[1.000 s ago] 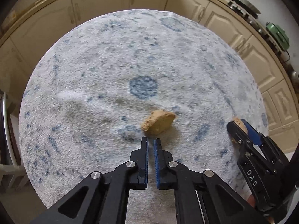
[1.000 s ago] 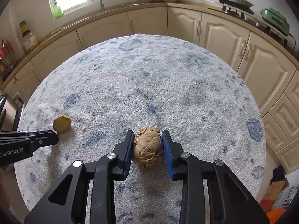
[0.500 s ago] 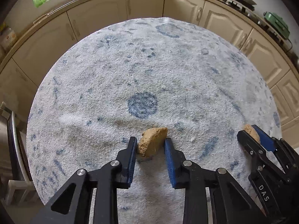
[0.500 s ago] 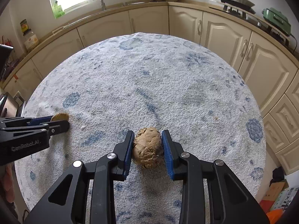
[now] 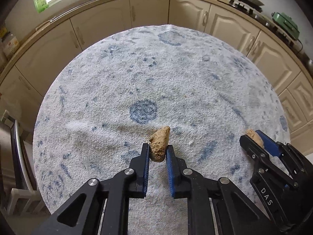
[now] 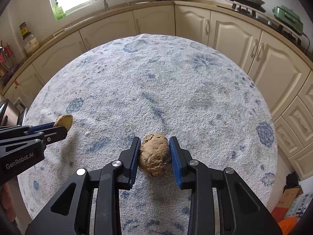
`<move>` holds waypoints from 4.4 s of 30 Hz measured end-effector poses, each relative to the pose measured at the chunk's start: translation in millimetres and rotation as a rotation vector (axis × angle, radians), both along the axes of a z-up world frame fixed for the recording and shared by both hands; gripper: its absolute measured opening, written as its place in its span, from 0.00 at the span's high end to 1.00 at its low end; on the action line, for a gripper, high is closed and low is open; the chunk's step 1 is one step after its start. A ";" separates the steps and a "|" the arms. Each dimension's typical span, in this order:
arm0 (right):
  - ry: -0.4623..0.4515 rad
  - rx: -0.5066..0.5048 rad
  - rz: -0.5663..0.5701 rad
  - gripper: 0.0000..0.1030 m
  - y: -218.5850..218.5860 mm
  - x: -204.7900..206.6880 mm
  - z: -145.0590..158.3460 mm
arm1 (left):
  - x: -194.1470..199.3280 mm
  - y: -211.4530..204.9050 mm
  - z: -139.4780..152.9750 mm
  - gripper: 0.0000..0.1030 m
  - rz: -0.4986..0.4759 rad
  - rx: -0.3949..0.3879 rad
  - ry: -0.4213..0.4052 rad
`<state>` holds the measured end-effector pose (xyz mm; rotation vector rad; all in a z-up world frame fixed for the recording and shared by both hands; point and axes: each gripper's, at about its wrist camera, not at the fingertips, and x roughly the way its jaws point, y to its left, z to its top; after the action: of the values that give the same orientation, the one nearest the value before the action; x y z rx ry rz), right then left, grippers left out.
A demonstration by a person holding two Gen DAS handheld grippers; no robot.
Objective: Collect trash
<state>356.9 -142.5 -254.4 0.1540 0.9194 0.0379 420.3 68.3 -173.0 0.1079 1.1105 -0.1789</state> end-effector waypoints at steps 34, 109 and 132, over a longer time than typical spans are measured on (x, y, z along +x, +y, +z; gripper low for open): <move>-0.090 -0.002 -0.392 0.71 -189.3 -129.3 28.4 | -113.6 -219.2 41.7 0.88 -0.427 0.055 -0.116; 0.070 -0.037 -0.538 0.22 -268.4 -181.7 -22.3 | -146.1 -305.9 -14.4 0.46 -0.341 0.064 -0.019; -0.301 -0.107 -0.237 0.05 -193.6 -231.7 84.4 | -293.1 -195.3 90.0 0.18 0.069 -0.012 -0.390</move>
<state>125.1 -336.2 -170.0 0.1518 0.5964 -0.2028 127.3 -127.0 -83.0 0.0891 0.7233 -0.0966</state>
